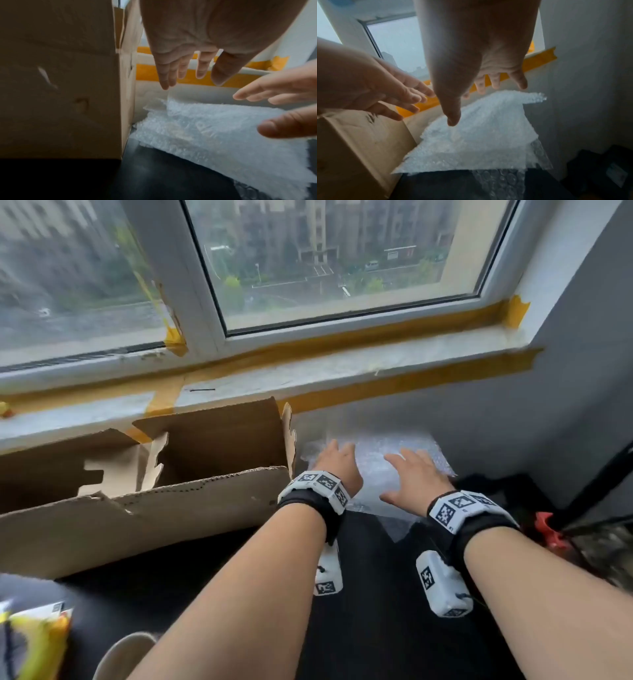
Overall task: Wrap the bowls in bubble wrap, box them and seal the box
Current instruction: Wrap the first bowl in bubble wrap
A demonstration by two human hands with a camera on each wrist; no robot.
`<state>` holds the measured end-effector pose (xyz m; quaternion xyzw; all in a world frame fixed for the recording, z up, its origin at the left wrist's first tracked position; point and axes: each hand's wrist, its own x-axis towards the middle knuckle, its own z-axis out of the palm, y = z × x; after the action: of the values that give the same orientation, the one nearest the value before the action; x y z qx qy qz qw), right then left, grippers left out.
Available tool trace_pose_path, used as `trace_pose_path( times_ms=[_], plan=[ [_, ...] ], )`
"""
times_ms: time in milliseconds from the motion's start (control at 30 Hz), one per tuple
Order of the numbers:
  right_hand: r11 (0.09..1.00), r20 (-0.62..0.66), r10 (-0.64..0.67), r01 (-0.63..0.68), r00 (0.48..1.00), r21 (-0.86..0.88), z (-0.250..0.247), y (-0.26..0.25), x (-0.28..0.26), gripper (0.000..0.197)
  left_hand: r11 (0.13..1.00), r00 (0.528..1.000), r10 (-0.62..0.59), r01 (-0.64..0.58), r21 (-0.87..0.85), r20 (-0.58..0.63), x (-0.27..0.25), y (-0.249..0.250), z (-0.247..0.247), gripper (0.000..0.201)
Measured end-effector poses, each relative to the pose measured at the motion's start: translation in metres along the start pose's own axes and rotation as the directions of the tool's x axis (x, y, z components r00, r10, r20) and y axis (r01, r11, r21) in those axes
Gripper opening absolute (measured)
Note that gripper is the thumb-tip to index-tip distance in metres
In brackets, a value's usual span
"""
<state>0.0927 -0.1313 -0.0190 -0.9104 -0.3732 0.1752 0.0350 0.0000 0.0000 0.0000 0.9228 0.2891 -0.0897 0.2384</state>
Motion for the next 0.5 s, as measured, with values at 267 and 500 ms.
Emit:
trace_pose_path(
  times_ms=[267, 500],
  plan=[
    [0.998, 0.143, 0.009, -0.019, 0.99, 0.067, 0.026, 0.01, 0.032, 0.085, 0.978, 0.98, -0.187, 0.193, -0.079, 0.072, 0.031, -0.017, 0.027, 0.058],
    [0.988, 0.149, -0.094, 0.074, 0.984, 0.138, 0.033, -0.009, 0.04, 0.056, 0.97, 0.973, -0.233, 0.232, -0.078, -0.006, 0.028, -0.02, 0.028, 0.056]
  ],
)
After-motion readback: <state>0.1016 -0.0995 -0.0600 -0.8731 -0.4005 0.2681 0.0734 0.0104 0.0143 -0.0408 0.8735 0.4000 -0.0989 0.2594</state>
